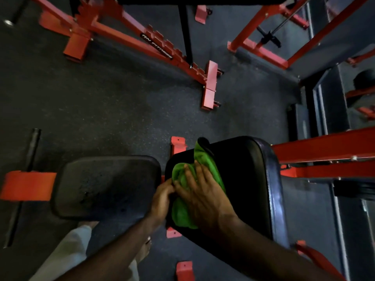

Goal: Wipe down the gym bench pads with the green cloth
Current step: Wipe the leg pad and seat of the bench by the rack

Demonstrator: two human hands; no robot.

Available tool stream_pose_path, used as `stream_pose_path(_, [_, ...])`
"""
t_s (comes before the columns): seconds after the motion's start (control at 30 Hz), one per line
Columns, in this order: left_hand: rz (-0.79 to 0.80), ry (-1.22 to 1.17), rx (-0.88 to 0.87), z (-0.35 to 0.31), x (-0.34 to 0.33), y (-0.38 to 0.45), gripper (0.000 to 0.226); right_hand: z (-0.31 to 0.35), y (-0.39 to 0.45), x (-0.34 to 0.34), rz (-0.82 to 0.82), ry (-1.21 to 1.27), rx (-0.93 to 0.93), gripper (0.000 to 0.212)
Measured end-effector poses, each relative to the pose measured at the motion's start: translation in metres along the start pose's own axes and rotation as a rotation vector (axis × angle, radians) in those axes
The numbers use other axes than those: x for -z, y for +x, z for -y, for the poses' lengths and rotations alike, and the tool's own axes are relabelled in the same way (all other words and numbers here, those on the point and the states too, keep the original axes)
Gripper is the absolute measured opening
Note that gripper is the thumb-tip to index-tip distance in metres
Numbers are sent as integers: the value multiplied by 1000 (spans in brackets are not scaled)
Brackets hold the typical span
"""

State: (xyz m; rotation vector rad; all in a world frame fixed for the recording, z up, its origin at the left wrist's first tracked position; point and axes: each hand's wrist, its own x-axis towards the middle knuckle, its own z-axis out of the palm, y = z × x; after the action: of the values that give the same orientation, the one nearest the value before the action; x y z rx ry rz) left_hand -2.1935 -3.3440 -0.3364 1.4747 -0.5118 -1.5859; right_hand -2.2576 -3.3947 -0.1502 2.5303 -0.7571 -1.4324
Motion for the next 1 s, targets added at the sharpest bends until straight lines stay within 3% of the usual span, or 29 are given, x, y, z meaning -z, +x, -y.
stream_pose_path(0.13, [-91,-205,73,15,-10,2,39,-30,-19,22,-56,144,-9,59])
stream_pose_path(0.23, [-113,-134,-4,15,-24,-8,42,-41,-17,30,-188,184,-103,95])
stream_pose_path(0.3, [-68,15,-62,29,-32,-8,39,-33,-18,19,-118,129,-80,92])
stream_pose_path(0.4, [-62,19,60,105,-37,36,31,-17,-28,3,-119,113,17,69])
stream_pose_path(0.47, [-5,1,127,181,-48,63,34,-26,-25,5,-142,179,21,76])
stream_pose_path(0.5, [-19,-63,153,186,-49,62,47,-34,-19,9,-200,184,-28,81])
stream_pose_path(0.57, [-84,-189,210,137,-47,29,77,-48,-7,28,-282,182,-187,81])
stream_pose_path(0.63, [-113,-226,175,88,-51,-7,71,-43,3,34,-159,134,-245,75])
stream_pose_path(0.73, [-137,-442,285,74,-47,-21,69,-6,6,19,92,70,-60,57])
stream_pose_path(0.8, [-232,-512,346,68,-37,-20,45,-5,9,15,109,107,-42,57])
stream_pose_path(0.87, [-181,-587,361,55,-30,-23,32,-17,30,13,24,149,-136,53])
stream_pose_path(0.97, [-108,-621,278,64,-23,-12,32,-15,56,8,-10,170,-248,52])
stream_pose_path(1.0, [-107,-638,270,69,-20,-4,47,0,62,-1,-7,150,-245,51])
